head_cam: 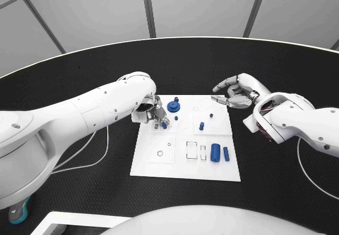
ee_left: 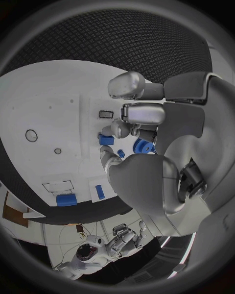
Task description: Assemble the parts on the task board
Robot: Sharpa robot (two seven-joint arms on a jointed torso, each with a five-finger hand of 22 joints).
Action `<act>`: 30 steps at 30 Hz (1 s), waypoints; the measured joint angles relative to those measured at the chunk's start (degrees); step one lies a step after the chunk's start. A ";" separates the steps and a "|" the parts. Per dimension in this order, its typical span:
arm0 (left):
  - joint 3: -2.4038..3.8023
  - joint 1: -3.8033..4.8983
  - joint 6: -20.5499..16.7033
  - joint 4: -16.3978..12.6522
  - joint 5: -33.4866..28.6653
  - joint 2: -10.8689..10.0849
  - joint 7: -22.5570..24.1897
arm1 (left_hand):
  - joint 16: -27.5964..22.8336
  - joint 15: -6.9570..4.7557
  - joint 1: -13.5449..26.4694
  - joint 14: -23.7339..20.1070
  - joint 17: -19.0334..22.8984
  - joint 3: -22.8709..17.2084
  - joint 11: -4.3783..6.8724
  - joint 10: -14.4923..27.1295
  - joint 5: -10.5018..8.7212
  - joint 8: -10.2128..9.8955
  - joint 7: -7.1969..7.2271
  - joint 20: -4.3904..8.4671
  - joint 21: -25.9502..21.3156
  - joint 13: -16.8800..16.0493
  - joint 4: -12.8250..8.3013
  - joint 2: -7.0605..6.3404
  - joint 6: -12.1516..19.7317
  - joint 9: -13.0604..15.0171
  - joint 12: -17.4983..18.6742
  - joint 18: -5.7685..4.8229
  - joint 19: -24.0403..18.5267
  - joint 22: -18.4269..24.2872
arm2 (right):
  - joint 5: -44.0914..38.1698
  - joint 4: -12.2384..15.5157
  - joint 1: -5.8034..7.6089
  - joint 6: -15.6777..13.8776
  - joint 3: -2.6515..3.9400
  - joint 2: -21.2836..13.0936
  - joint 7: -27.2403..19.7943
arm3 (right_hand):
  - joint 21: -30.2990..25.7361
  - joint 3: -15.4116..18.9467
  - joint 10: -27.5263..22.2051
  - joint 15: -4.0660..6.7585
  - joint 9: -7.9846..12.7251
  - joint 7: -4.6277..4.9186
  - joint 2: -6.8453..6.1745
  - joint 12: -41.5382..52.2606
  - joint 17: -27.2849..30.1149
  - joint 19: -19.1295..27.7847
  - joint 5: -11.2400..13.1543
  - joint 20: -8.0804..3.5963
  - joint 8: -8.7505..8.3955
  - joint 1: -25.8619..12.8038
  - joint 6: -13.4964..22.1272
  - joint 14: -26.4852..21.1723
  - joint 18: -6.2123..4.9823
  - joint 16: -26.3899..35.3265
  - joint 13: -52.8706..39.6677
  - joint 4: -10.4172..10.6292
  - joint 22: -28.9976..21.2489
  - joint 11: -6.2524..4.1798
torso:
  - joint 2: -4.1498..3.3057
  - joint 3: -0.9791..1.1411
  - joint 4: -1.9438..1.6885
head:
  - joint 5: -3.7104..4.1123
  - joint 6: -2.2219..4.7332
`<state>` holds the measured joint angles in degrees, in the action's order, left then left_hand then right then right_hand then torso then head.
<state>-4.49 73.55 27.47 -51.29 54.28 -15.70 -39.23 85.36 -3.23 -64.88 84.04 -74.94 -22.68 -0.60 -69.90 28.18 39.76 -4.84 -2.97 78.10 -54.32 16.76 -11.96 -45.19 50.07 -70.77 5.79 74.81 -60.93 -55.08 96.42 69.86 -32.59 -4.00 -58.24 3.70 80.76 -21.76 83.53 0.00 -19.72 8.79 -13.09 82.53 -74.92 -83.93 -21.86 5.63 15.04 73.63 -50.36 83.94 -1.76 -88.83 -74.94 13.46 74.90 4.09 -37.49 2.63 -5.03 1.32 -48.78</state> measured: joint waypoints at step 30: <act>0.00 0.00 1.06 0.18 0.00 -0.28 -0.78 | 0.00 -0.01 2.37 0.00 0.02 2.00 -0.21 0.61 -3.78 -0.23 0.17 -0.20 0.00 0.55 0.04 1.31 -0.10 0.01 0.00 0.00 -0.20 0.10 | 0.00 -0.25 0.00 0.33 0.00 0.15 0.06 | -0.24 0.00 0.00 0.00 -0.01 0.00 0.01 0.00 -0.01 0.00 0.00 0.00 0.00 0.02 0.00 0.00 0.00 0.00 0.02 0.00 0.00 0.00 | 0.04 -0.02 0.00 | -0.05 -0.02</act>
<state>-4.49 73.55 28.54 -51.11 54.28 -15.97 -40.00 85.36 -3.24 -62.51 84.03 -74.92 -20.68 -0.81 -69.29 24.40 39.54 -4.67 -3.17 78.11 -53.77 16.80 -10.65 -45.30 50.08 -70.77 5.79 74.61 -60.83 -55.08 96.17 69.86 -32.26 -4.00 -58.09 3.77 80.52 -21.76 83.53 0.00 -19.73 8.79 -13.08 82.53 -74.93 -83.93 -21.86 5.63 15.04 73.65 -50.36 83.94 -1.76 -88.83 -74.92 13.46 74.90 4.09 -37.45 2.61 -5.03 1.27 -48.80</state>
